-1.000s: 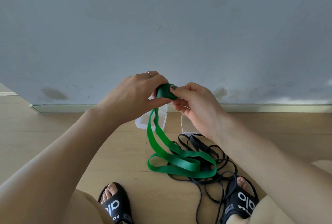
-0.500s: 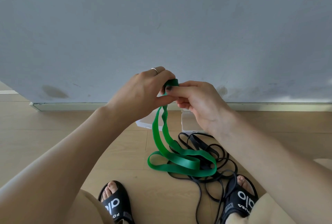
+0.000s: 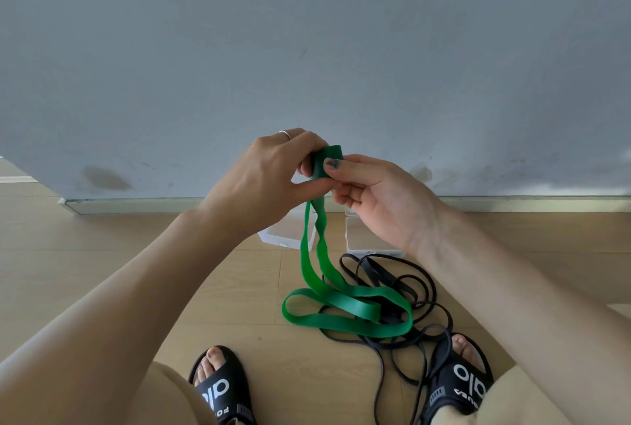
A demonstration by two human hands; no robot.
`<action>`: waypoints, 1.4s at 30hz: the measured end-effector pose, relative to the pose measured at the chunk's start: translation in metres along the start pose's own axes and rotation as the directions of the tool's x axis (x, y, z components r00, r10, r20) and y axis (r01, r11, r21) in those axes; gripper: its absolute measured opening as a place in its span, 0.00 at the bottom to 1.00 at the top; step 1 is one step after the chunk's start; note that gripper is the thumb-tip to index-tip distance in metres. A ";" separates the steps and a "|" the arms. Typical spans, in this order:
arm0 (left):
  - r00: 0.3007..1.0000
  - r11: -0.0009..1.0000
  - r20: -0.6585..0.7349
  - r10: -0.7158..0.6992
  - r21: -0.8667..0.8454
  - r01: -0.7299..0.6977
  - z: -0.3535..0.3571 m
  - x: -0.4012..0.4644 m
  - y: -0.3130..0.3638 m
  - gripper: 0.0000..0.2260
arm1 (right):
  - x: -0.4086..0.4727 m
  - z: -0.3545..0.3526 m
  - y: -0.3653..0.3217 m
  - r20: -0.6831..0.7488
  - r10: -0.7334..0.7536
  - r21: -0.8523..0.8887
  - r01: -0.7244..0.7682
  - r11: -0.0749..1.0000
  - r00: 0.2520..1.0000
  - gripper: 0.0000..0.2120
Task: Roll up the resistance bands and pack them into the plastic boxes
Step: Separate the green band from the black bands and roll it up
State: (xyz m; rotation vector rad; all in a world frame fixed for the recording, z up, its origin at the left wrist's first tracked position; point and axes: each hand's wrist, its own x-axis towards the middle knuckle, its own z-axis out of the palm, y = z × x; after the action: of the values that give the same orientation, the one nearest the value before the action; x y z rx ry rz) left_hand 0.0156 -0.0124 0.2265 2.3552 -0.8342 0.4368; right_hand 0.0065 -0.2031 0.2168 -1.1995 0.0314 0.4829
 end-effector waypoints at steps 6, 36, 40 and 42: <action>0.996 0.967 0.057 0.067 0.243 -0.079 -0.004 0.001 -0.002 0.19 | 0.002 0.004 0.006 -0.056 0.032 0.025 -0.031 0.999 0.998 0.15; 0.959 0.833 0.254 0.127 0.497 -0.242 0.023 0.009 -0.006 0.16 | 0.014 0.016 0.023 -0.233 -0.157 -0.743 -0.071 0.666 0.960 0.16; 0.997 0.956 0.071 0.026 0.290 -0.045 0.021 0.002 -0.009 0.14 | 0.018 0.004 0.015 -0.148 -0.164 -0.625 0.036 0.780 0.975 0.16; 0.999 0.988 0.000 -0.032 0.152 0.031 0.018 0.000 -0.008 0.12 | 0.018 -0.002 0.010 -0.090 -0.126 -0.538 0.058 0.841 0.988 0.14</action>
State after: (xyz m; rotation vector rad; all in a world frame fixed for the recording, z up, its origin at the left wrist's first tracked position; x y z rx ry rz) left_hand 0.0226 -0.0194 0.2093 2.5059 -0.7885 0.5002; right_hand 0.0195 -0.1957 0.2022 -1.7742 -0.0619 0.3385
